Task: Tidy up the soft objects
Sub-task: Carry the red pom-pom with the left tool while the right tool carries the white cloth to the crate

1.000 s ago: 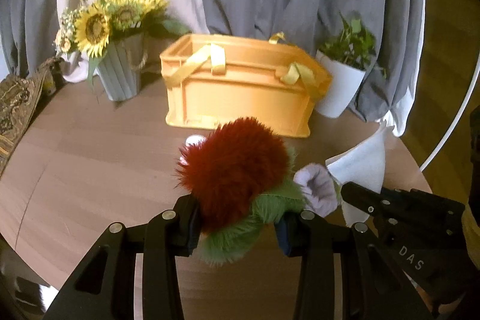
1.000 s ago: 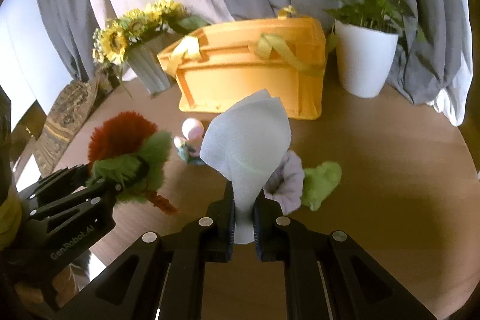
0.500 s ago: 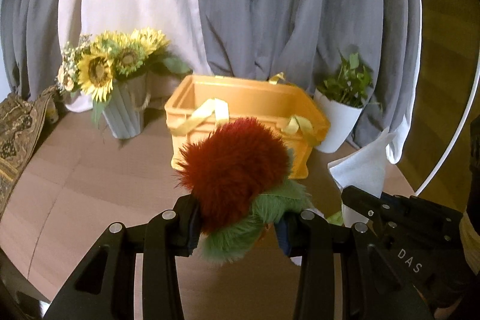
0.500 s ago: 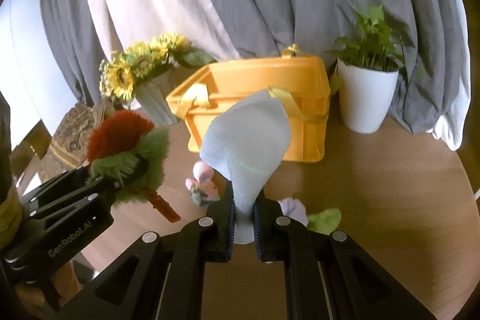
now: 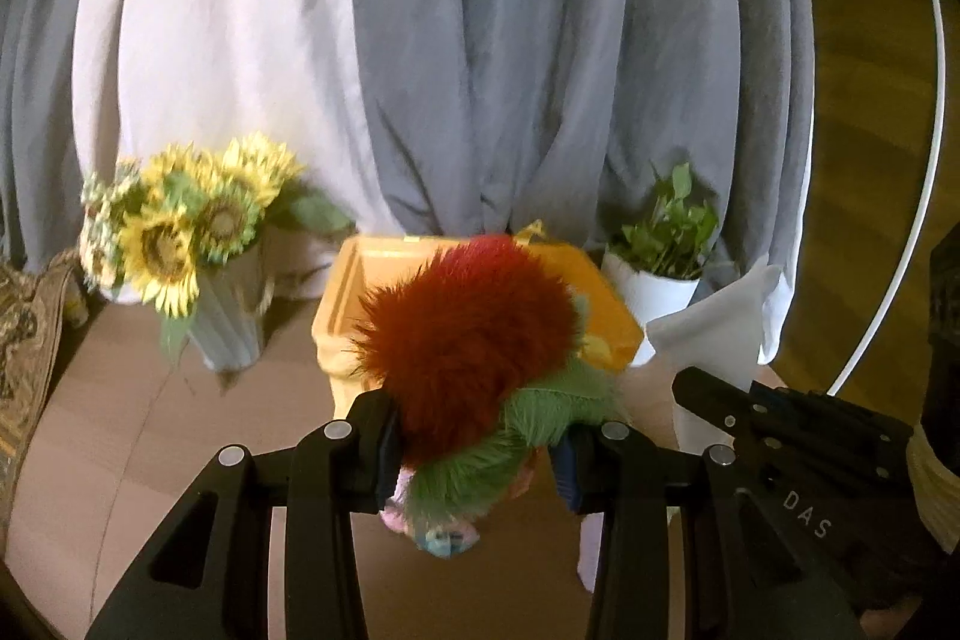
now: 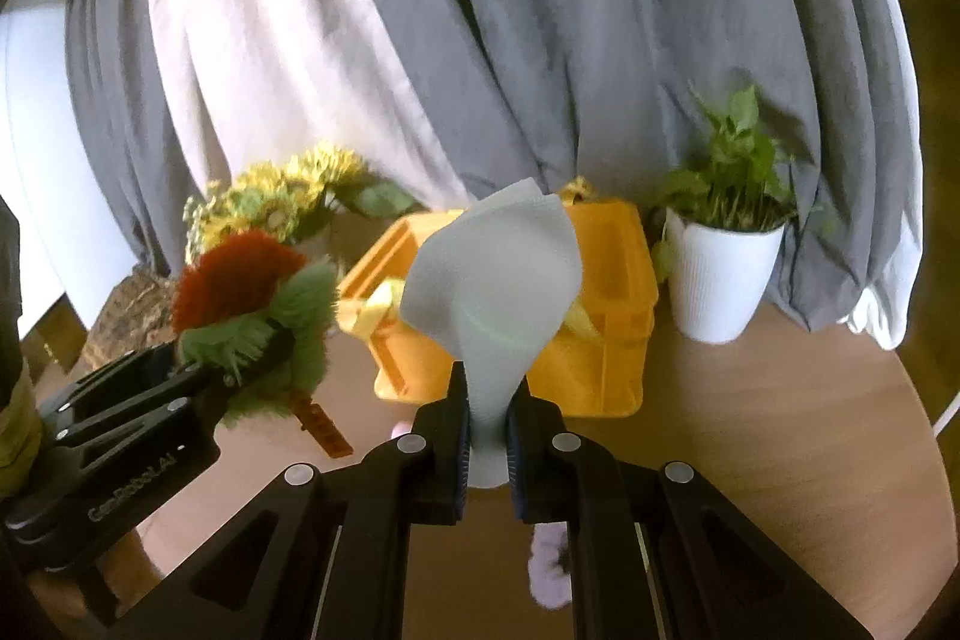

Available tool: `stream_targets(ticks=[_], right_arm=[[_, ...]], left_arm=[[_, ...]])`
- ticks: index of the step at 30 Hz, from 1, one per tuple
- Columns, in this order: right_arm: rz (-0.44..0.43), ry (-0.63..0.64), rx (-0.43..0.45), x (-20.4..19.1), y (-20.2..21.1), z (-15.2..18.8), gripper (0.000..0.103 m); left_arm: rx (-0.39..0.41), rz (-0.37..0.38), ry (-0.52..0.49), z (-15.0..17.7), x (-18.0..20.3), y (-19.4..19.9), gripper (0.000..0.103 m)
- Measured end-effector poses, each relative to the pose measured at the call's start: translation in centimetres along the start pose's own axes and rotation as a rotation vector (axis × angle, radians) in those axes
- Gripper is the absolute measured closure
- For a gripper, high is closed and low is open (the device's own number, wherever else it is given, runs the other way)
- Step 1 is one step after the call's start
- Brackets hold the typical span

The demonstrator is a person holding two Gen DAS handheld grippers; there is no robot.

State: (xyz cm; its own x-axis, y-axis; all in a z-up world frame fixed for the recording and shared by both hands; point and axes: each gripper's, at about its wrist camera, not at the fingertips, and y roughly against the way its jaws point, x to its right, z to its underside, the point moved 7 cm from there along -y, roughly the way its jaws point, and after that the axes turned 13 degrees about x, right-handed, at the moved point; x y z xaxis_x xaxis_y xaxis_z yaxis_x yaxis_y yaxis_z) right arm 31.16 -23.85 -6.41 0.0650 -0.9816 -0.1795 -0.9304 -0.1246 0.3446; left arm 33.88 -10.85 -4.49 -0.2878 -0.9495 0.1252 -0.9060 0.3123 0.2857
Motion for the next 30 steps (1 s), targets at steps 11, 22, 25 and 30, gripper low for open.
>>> stream_targets(ticks=[11,22,25,30], right_arm=[[0.046,-0.008,0.072,-0.4,-2.3,-3.5,0.091],[0.06,-0.001,0.097,-0.2,-6.5,-6.0,0.091],[0.066,0.006,0.09,-0.1,-7.9,-6.4,0.091],[0.075,0.01,0.055,0.5,-10.8,-6.4,0.091]], left_arm=[[0.074,0.059,-0.053,-4.0,-0.7,-2.9,0.063],[0.113,0.067,-0.099,-7.0,-2.0,-7.1,0.063],[0.105,0.067,-0.099,-7.2,-2.5,-8.7,0.063],[0.075,0.061,-0.093,-6.6,-3.2,-11.5,0.063]])
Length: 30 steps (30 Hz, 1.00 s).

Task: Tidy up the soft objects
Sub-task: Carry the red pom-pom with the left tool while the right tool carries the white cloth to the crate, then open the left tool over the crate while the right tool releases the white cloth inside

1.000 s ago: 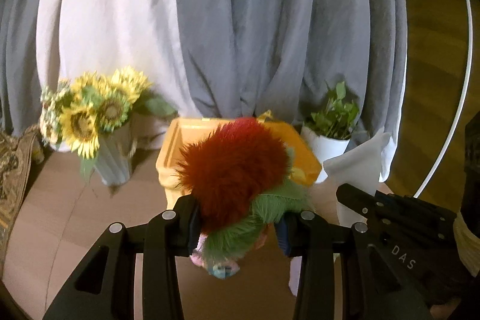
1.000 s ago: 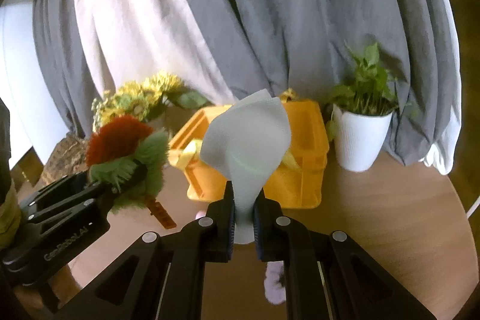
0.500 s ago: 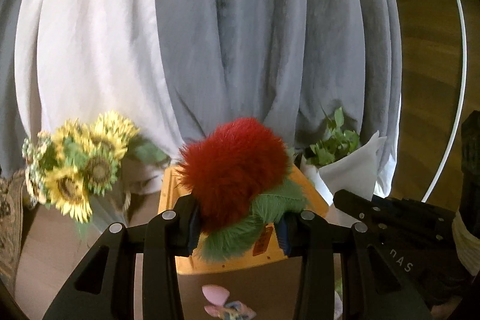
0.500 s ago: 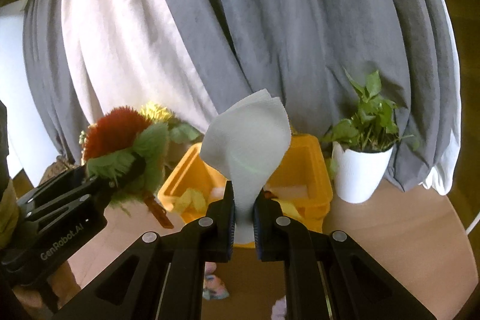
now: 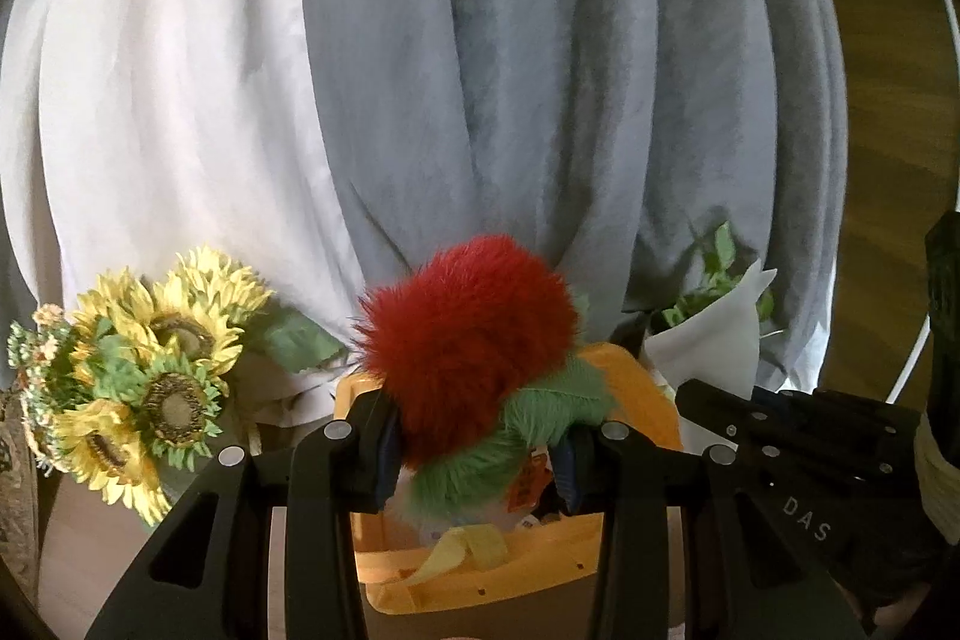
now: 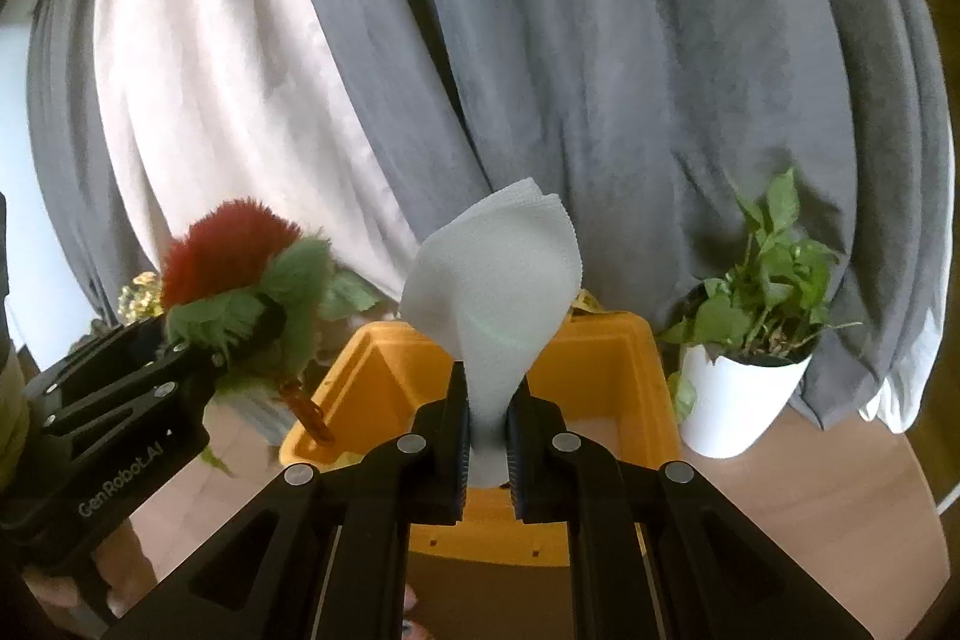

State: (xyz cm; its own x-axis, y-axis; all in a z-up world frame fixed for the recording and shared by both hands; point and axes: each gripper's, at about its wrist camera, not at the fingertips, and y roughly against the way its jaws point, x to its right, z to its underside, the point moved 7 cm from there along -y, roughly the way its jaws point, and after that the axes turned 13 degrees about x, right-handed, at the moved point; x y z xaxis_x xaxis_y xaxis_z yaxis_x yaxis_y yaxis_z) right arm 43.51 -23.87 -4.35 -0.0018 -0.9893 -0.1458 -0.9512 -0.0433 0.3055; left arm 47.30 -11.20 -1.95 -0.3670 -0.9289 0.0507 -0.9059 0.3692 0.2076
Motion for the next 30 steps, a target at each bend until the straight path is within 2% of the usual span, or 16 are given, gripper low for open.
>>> stream_targets(ticks=[8,18,27,28,30], right_arm=[[0.028,-0.011,-0.074,1.4,-3.6,1.4,0.091],[0.059,-0.035,-0.199,3.3,-7.9,4.6,0.091],[0.057,-0.043,-0.286,4.1,-10.4,6.7,0.091],[0.056,-0.045,-0.292,4.1,-10.5,6.9,0.088],[0.058,-0.051,-0.301,4.1,-10.8,7.0,0.072]], left_arm=[[-0.052,-0.007,-0.02,1.9,-0.6,-4.3,0.063],[-0.19,-0.01,-0.018,6.1,-1.1,-9.2,0.063],[-0.263,-0.017,-0.008,8.9,-1.4,-10.7,0.057],[-0.265,-0.019,-0.005,9.0,-1.6,-10.7,0.052],[-0.266,-0.023,-0.002,9.1,-1.7,-10.7,0.048]])
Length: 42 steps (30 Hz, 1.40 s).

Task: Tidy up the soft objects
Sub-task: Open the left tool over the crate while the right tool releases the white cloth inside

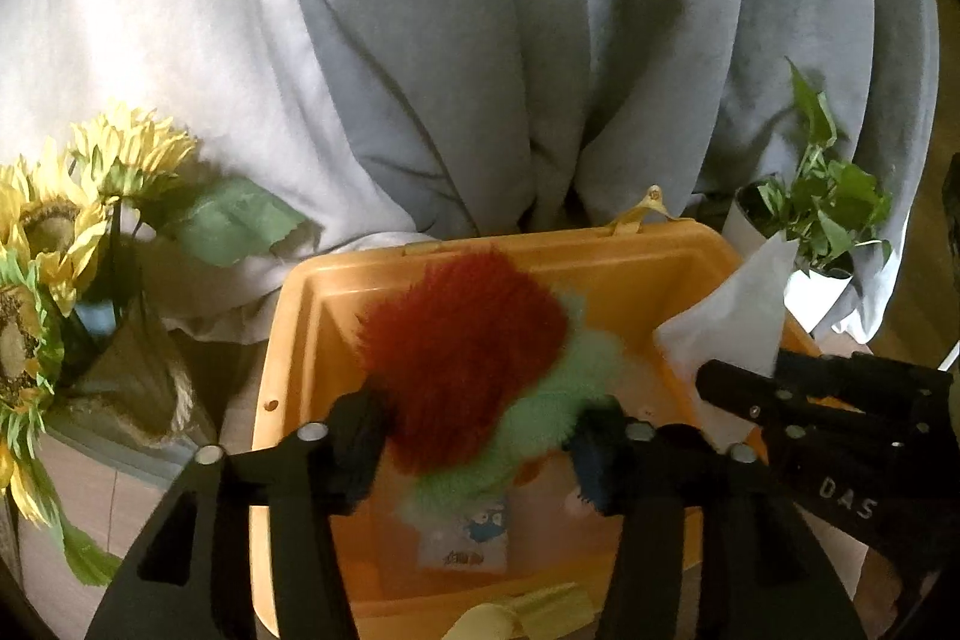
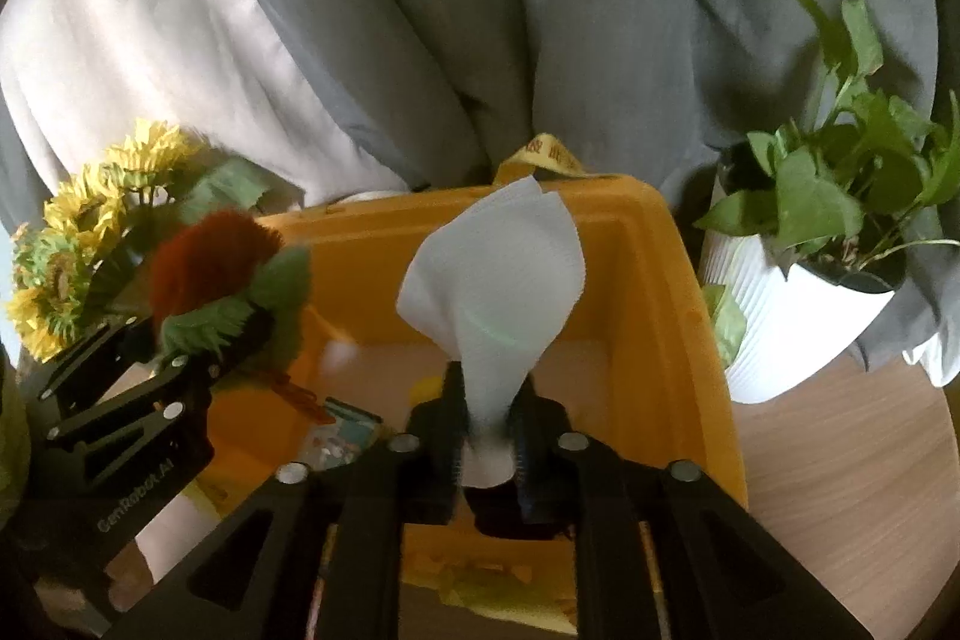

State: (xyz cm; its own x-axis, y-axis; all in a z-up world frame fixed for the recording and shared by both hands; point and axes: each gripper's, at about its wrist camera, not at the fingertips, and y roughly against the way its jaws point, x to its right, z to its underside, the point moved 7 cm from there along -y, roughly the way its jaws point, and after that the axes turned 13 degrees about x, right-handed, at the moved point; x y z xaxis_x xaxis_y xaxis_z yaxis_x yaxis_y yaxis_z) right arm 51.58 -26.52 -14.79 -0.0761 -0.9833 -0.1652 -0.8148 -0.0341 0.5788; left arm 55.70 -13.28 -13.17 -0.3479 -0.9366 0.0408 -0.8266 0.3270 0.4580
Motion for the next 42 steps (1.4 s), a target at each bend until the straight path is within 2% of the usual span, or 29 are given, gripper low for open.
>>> stream_targets(ticks=[1,2,3,5,13,26,33,42], right_arm=[[0.003,-0.002,0.008,0.0,0.0,-0.2,0.061],[0.011,-0.002,0.017,0.0,0.1,-0.3,0.055],[0.016,0.001,0.023,0.0,0.3,-0.3,0.054],[0.018,0.004,0.026,0.1,0.4,-0.4,0.049],[0.054,0.014,0.076,0.2,2.7,-1.2,0.045],[0.074,-0.009,0.18,-0.4,9.3,-1.9,0.041],[0.112,-0.019,0.229,-0.1,12.9,-1.5,0.038],[0.163,-0.026,0.268,-0.3,16.3,0.4,0.034]], left_arm=[[0.002,0.0,-0.002,0.0,0.0,0.1,0.046],[0.007,-0.004,-0.004,-0.1,0.0,0.2,0.043],[0.012,-0.008,-0.007,-0.1,0.0,0.3,0.036],[0.022,-0.012,-0.013,-0.3,0.0,0.6,0.035],[0.077,-0.035,-0.011,-1.7,-0.1,3.6,0.031],[0.188,-0.02,-0.012,-3.5,1.0,10.2,0.03],[0.232,0.002,-0.021,-3.4,2.0,13.4,0.029],[0.241,0.02,-0.043,-1.5,2.4,16.4,0.027]])
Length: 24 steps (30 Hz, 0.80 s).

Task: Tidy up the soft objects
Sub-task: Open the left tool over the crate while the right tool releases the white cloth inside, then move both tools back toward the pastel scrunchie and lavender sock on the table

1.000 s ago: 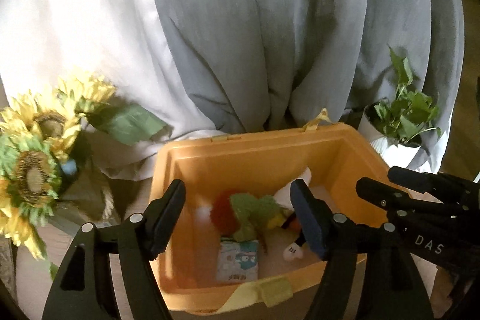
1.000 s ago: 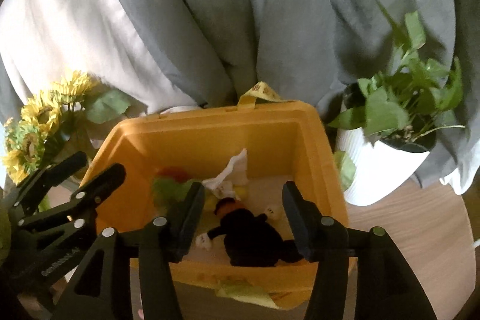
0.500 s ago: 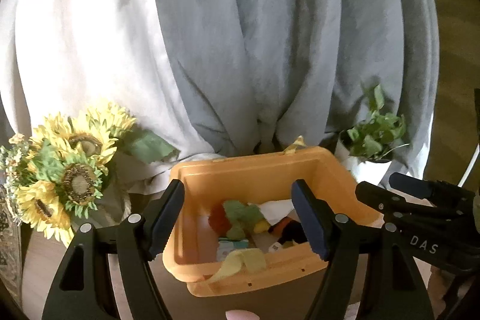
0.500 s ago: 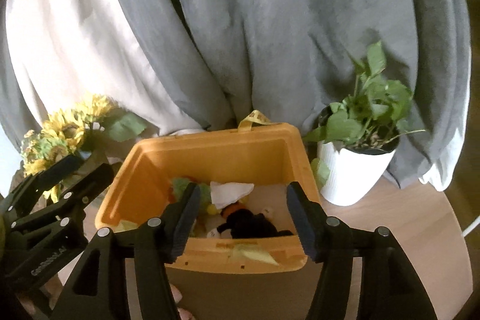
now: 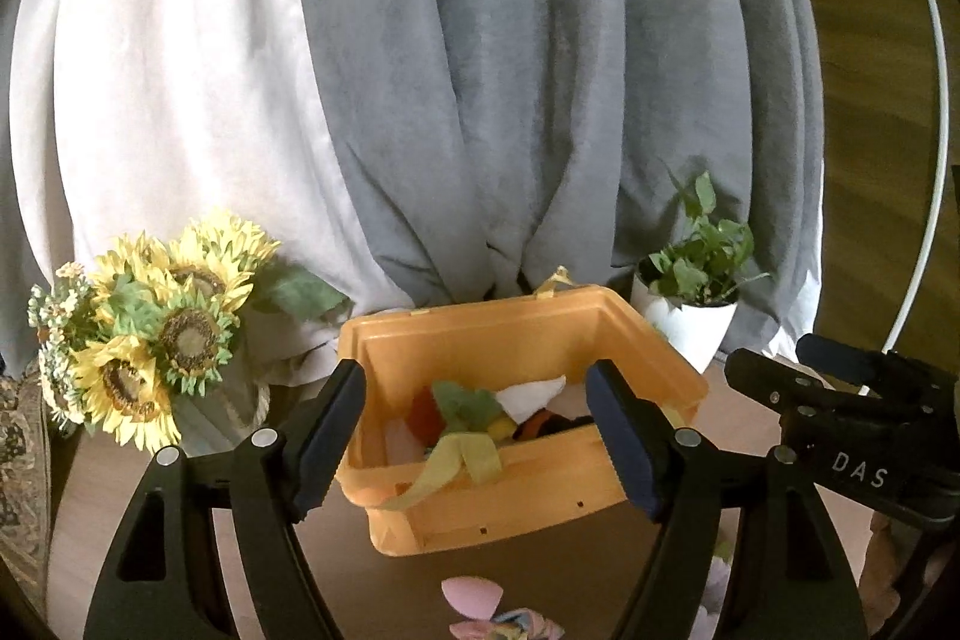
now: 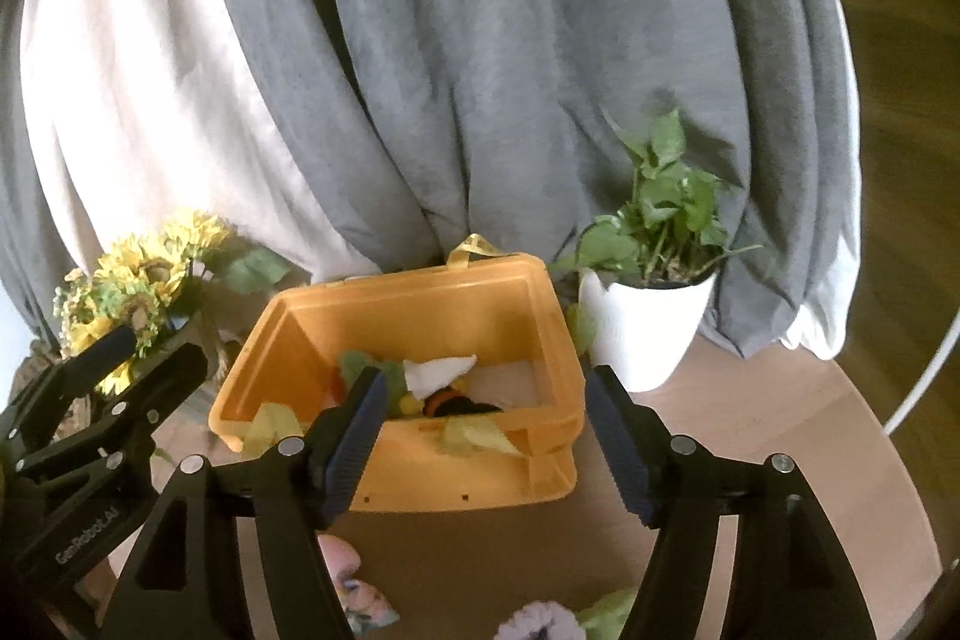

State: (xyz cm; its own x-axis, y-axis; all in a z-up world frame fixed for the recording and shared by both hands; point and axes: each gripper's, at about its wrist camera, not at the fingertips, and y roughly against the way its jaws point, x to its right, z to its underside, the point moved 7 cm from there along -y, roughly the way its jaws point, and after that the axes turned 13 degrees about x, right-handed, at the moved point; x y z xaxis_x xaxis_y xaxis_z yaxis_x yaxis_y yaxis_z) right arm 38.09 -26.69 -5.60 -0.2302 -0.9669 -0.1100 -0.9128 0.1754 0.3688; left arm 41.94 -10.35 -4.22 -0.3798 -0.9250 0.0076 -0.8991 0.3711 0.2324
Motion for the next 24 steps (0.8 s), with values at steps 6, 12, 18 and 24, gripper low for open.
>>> stream_targets(ticks=[6,12,18,24], right_arm=[[0.017,-0.006,0.002,0.1,1.9,1.5,0.031],[0.018,0.006,-0.009,-0.2,3.1,3.3,0.03],[0.039,-0.011,-0.035,0.5,4.0,5.2,0.024],[0.033,-0.024,-0.071,0.9,4.3,7.3,0.023]], left_arm=[[-0.019,0.008,-0.008,1.6,0.3,1.6,0.027],[-0.058,0.009,0.009,3.7,0.5,2.8,0.026],[-0.081,0.012,0.008,5.6,0.8,3.7,0.025],[-0.101,0.0,-0.008,7.3,1.3,4.3,0.022]])
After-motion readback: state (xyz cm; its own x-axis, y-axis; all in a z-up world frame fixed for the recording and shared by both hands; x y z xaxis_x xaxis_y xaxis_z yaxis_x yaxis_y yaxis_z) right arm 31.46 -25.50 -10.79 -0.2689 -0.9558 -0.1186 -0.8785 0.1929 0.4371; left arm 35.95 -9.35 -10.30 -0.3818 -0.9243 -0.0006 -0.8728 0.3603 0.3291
